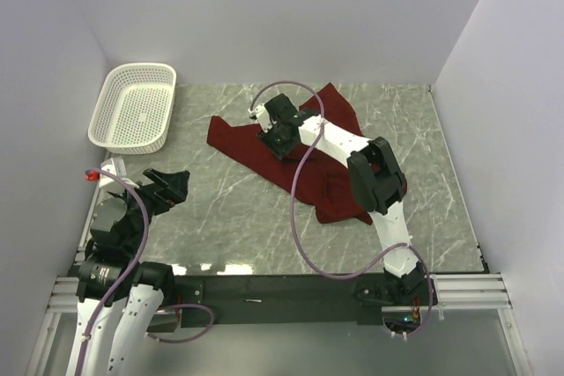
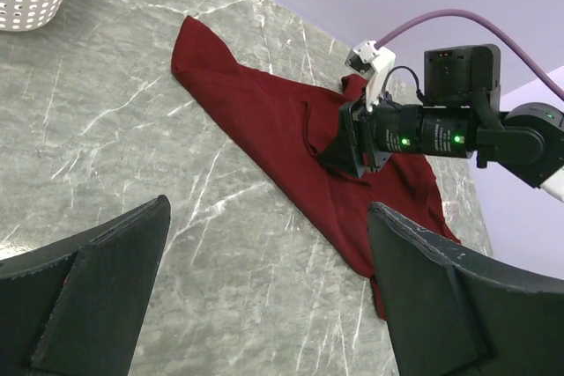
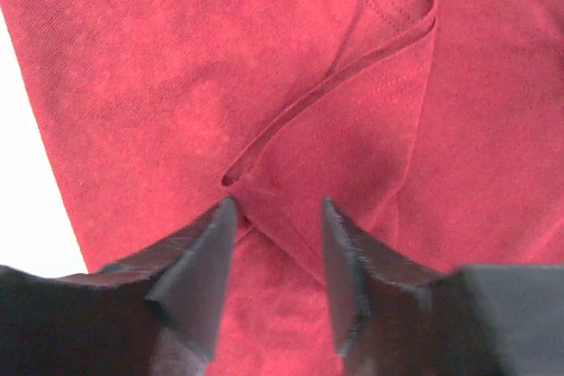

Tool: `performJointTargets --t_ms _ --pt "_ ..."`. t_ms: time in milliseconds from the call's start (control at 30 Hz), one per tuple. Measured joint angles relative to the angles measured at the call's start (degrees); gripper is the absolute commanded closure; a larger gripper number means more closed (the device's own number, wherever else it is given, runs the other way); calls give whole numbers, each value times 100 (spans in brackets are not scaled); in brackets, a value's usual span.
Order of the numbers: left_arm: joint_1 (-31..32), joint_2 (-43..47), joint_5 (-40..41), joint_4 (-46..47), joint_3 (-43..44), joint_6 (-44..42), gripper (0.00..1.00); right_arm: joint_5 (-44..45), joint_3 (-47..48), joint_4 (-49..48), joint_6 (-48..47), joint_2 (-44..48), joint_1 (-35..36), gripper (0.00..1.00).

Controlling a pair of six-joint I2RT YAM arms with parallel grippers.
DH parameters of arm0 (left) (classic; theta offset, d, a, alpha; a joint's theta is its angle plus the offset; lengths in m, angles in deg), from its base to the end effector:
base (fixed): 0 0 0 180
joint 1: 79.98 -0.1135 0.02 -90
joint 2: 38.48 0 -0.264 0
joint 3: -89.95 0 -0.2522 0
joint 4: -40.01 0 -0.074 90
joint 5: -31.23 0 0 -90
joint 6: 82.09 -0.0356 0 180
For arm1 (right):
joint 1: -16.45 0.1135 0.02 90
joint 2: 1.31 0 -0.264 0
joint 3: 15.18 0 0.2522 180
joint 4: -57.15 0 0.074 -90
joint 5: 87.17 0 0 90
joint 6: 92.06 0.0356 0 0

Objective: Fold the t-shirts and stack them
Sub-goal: Flatten the tshirt out

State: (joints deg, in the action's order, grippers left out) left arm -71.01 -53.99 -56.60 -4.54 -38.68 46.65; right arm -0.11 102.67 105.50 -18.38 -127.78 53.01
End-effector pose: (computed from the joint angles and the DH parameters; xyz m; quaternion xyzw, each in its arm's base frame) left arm 0.0776 -0.0109 0.3153 -0.2068 0.7299 -0.2503 0.6015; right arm 0.3893 0.2910 0.1962 -0.4333 0.8549 0.0741 0.2754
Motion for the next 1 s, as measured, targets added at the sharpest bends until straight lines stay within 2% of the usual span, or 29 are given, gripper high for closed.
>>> performJointTargets --t_ms 267,300,367,400,733,1000 --pt "0 0 0 2 0 -11 1 2 138 129 35 -160 0 77" --pt "0 0 0 2 0 -11 1 -4 146 153 35 -160 0 81" --pt "0 0 0 4 0 -11 1 -7 175 186 15 -162 0 98" --pt "0 0 0 4 0 -11 1 -7 195 201 9 -162 0 100" --pt "0 0 0 4 0 -11 1 -293 79 175 -81 -72 0 100" --pt "0 15 20 2 0 -11 0 -876 -942 -15 -411 1043 205 100"
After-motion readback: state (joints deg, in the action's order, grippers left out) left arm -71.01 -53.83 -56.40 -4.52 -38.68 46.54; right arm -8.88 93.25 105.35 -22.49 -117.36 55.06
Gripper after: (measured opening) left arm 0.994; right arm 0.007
